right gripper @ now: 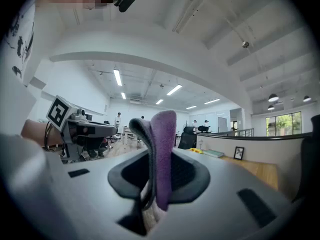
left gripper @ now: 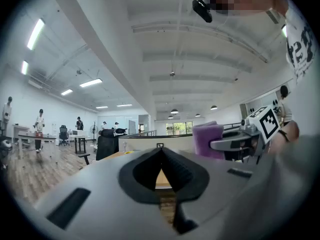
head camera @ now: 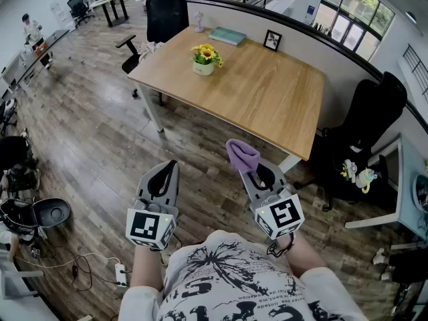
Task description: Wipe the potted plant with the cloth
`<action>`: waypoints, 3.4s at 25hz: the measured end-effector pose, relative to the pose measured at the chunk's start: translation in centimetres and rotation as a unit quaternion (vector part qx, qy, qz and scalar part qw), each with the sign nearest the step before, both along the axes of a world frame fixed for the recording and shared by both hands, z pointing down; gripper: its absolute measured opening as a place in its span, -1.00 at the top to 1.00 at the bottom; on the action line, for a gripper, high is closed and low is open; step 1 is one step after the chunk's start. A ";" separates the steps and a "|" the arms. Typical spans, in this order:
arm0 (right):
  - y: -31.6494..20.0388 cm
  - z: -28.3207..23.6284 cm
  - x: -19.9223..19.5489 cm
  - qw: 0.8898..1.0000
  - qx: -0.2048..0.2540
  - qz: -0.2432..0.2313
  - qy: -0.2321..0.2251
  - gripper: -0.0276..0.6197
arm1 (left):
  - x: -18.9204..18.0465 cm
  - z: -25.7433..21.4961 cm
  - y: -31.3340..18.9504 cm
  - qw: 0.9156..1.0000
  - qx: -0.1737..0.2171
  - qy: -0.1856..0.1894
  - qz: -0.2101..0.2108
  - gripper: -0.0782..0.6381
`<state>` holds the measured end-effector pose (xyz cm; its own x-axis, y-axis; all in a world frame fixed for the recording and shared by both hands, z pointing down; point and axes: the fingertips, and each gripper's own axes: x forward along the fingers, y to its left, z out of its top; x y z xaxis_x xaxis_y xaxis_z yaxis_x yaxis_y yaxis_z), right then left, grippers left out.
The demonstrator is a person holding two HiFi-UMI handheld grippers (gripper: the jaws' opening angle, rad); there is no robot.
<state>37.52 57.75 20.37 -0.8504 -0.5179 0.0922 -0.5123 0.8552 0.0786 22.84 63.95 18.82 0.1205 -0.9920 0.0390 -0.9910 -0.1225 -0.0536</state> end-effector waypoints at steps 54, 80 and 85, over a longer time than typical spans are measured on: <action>-51.5 8.5 -17.5 0.986 -0.133 0.099 0.003 0.66 | -19.8 7.2 -50.5 0.994 -0.089 0.013 0.061 -0.36; -50.1 23.1 -24.3 0.849 -0.287 0.439 0.065 0.66 | -25.8 22.3 -63.2 0.868 -0.224 -0.024 0.442 -0.47; -49.6 26.8 -25.6 0.829 -0.321 0.450 0.084 0.66 | -24.4 25.3 -62.9 0.824 -0.241 -0.079 0.506 -0.43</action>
